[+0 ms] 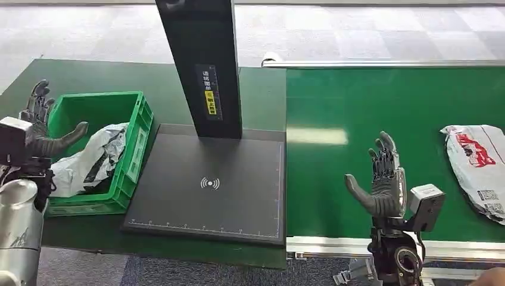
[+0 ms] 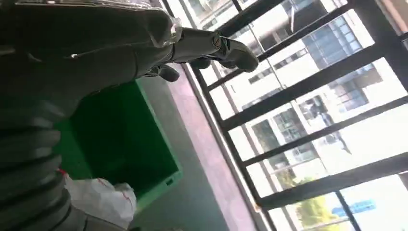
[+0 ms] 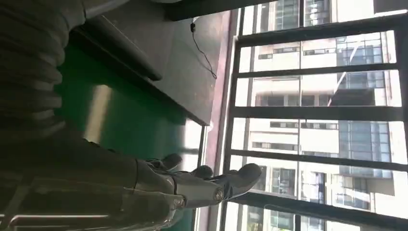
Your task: Moved the parcel from conveyor to table for the left to box.
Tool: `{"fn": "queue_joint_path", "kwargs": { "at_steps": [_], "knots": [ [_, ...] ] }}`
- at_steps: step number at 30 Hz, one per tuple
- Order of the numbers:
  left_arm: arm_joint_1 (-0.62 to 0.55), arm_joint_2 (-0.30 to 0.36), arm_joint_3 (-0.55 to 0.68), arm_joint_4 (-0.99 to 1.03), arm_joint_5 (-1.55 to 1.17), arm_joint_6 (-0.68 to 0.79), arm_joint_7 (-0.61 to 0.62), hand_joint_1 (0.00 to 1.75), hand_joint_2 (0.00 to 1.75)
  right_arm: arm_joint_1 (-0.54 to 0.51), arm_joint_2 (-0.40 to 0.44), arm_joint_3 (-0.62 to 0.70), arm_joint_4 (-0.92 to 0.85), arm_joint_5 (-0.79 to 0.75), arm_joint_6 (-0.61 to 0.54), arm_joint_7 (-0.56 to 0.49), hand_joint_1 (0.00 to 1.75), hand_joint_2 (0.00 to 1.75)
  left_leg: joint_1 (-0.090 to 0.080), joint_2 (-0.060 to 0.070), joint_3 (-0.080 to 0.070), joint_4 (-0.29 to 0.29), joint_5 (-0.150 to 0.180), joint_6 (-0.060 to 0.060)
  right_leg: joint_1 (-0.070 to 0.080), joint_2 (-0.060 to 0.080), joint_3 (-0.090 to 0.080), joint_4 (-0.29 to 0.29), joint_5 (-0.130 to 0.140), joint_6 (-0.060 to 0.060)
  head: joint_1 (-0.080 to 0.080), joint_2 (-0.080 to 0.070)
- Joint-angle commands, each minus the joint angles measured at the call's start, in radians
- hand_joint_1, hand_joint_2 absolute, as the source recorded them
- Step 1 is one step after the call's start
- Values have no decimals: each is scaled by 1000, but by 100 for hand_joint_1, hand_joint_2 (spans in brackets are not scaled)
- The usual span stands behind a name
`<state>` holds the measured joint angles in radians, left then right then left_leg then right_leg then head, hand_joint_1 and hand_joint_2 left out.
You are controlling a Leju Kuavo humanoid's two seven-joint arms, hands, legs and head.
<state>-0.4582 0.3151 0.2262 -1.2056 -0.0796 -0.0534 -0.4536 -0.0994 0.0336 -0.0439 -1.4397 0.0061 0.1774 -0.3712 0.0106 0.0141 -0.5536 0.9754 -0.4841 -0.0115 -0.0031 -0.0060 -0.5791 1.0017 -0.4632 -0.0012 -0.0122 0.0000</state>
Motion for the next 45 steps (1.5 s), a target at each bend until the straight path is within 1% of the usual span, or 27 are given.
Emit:
{"fn": "queue_joint_path", "kwargs": {
  "at_steps": [1,2,3,6,7,9,13,17,20,22,26,28,29,30,32,33,34,37,39,41,45],
  "knots": [
    [68,-72,42,-110,19,-5,11,0,175,-9,-15,-9,34,0,1,-2,0,175,0,-2,2,-1,1,1,0,-1,2,-2,0,0,0,0],
    [75,-85,45,-126,52,-13,-23,0,175,-8,-13,-10,32,0,1,-2,0,175,0,-2,1,-1,1,0,0,-1,2,-1,0,0,0,0],
    [115,-117,43,-187,94,-24,-43,0,175,-3,-6,-16,29,1,0,-2,0,175,0,-2,1,-1,1,0,0,-1,1,-1,0,0,0,0],
    [211,-189,4,-337,208,-72,-80,0,175,9,7,-18,24,5,3,-1,0,175,0,-2,2,-2,0,1,-1,-1,3,-2,0,1,0,0],
    [227,-199,-11,-361,227,-86,-83,0,175,11,7,-16,25,6,5,1,0,175,-1,-2,4,-3,0,1,-1,-1,4,-4,0,1,0,0],
    [272,-220,-46,-428,284,-120,-91,0,175,16,10,-6,35,14,10,8,0,175,0,-2,2,-1,0,1,-1,-1,3,-2,0,1,0,0],
    [318,-248,-112,-489,261,-130,-110,0,175,31,29,6,57,33,11,16,0,175,-1,-2,3,-2,0,1,-1,-1,4,-3,0,1,0,0],
    [350,-276,-213,-504,298,-233,-77,0,175,47,28,12,60,33,11,16,0,175,-1,-4,2,-1,-1,1,-1,-2,3,-2,0,1,0,0],
    [372,-297,-307,-477,279,-267,-61,0,175,53,29,17,60,19,26,14,0,175,-1,-5,4,-3,0,2,-1,-3,6,-4,0,1,0,0],
    [378,-321,-368,-416,269,-266,-55,0,175,56,33,36,55,23,48,-17,0,175,-1,-4,3,-2,-1,1,-1,-2,4,-3,0,1,0,0],
    [376,-328,-402,-374,232,-236,-73,0,175,60,44,44,47,23,53,-46,0,175,-1,-3,4,-2,-1,1,-1,-1,5,-3,0,1,0,0],
    [382,-347,-436,-322,215,-225,-62,0,175,74,53,56,36,26,63,-70,0,175,-1,-3,3,-2,-1,1,-1,-2,4,-3,0,1,0,0],
    [391,-361,-455,-287,224,-234,-66,0,175,85,58,64,32,30,63,-72,0,175,-1,-4,4,-3,0,1,-1,-2,5,-4,0,1,0,0],
    [407,-377,-476,-237,277,-275,-62,0,175,97,63,81,33,50,56,-70,0,175,-1,-4,4,-3,0,1,-1,-2,5,-4,0,1,0,0],
    [428,-392,-514,-170,261,-289,-83,0,175,126,72,94,32,52,51,-72,0,175,-1,-4,6,-5,0,1,-2,-2,7,-5,0,1,0,0],
    [446,-408,-524,-141,263,-298,-88,0,175,148,80,92,32,43,47,-76,0,175,-1,-3,6,-4,-1,1,-2,-2,6,-4,-1,1,-1,0],
    [453,-432,-526,-97,353,-394,-51,0,175,167,94,84,37,12,55,-67,0,175,-2,-4,7,-5,-1,1,-2,-2,8,-5,-1,1,0,0],
    [435,-466,-530,-3,324,-415,-74,0,175,198,110,93,68,-1,63,-80,0,175,-1,-4,5,-3,-2,1,-1,-3,6,-4,-1,1,0,0],
    [434,-464,-528,17,338,-446,-83,0,175,204,124,98,75,0,72,-84,0,175,-1,-5,5,-3,-2,1,-1,-3,6,-4,-2,2,0,0],
    [441,-465,-531,39,338,-463,-79,0,175,205,138,93,73,9,79,-89,0,175,-1,-2,3,-2,-3,1,-1,0,4,-3,-1,2,0,0],
    [443,-467,-536,65,330,-480,-86,0,175,207,143,88,67,19,87,-96,0,175,-1,-3,4,-3,-2,1,-1,-1,5,-3,-1,2,0,0]
  ]
}}
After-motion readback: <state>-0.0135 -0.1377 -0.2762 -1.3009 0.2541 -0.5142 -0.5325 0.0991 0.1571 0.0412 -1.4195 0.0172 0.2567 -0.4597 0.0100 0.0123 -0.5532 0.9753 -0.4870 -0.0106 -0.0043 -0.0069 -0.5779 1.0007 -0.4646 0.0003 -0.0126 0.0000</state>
